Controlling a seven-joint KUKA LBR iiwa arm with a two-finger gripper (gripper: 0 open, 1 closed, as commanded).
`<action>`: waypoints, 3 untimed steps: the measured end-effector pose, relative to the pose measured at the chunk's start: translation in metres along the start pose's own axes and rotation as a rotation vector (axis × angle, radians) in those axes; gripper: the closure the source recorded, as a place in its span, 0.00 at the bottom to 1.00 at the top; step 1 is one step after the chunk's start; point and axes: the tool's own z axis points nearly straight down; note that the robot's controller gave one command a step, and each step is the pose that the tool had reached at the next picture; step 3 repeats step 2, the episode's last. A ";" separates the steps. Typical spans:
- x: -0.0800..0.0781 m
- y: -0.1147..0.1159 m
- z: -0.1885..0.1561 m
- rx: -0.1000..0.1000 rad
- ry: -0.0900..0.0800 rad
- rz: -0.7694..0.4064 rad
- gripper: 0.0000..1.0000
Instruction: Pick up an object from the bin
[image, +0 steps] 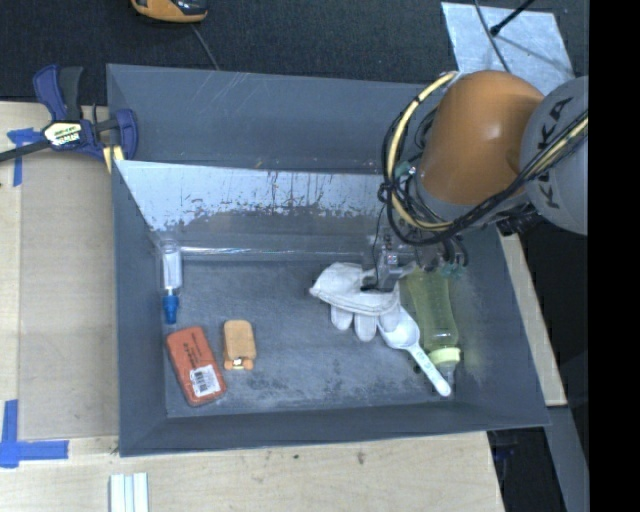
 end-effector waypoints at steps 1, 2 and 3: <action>0.000 0.000 0.000 0.000 0.000 0.000 1.00; -0.006 -0.001 -0.047 0.000 0.004 -0.016 1.00; -0.006 -0.001 -0.047 0.000 0.004 -0.016 1.00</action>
Offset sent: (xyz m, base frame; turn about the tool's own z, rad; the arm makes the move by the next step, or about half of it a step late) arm 0.0081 -0.0008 0.0662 -0.0235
